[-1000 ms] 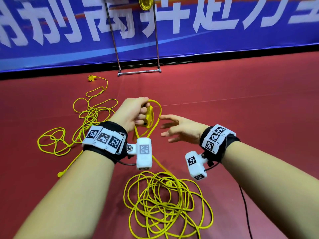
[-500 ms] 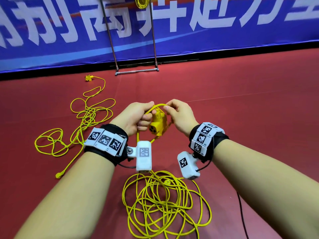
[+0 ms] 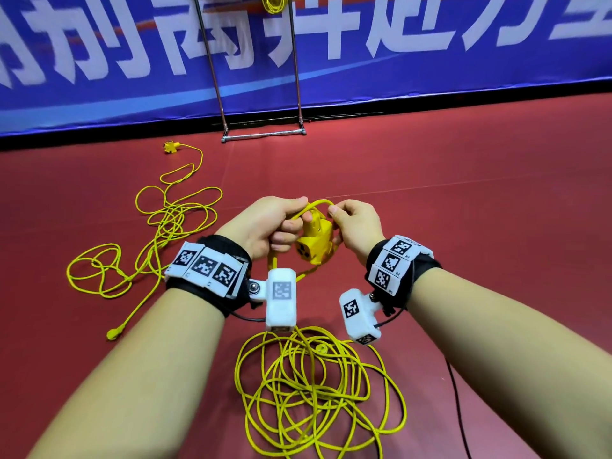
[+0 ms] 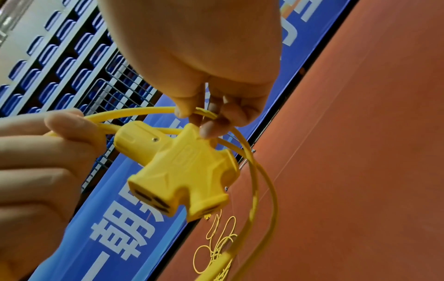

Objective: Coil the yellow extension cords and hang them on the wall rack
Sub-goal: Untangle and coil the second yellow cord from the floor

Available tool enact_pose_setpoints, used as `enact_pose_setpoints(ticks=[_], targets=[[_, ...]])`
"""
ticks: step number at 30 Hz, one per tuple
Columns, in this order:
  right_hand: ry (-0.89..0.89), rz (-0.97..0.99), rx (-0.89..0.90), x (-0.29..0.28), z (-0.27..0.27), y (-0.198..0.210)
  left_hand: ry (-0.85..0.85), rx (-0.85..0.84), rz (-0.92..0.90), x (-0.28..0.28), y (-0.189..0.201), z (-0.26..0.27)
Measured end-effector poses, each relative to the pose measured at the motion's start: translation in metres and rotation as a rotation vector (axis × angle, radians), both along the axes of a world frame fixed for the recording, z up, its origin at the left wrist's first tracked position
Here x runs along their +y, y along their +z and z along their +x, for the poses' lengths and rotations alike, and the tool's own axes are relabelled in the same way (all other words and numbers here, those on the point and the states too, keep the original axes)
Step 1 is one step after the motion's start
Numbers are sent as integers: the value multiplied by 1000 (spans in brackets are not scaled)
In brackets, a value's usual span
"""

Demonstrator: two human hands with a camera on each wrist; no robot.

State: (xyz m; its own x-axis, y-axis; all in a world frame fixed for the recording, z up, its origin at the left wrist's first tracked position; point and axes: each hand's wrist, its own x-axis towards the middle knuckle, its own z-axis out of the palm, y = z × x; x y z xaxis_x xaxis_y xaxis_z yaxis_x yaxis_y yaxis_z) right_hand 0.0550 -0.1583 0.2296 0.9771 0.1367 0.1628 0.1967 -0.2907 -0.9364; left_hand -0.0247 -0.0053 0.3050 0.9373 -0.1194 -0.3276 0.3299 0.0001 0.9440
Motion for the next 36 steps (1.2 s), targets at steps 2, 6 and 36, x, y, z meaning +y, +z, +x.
enact_pose_setpoints(ticks=[2, 6, 36], targets=[[9, -137, -24, -1, 1, -5, 44, -5, -22, -1, -2, 2], [103, -397, 98, -1, 0, -15, 236, -27, -123, 2, -5, 7], [451, -452, 456, -21, -23, -52, 745, -266, -443, 47, 34, 3]])
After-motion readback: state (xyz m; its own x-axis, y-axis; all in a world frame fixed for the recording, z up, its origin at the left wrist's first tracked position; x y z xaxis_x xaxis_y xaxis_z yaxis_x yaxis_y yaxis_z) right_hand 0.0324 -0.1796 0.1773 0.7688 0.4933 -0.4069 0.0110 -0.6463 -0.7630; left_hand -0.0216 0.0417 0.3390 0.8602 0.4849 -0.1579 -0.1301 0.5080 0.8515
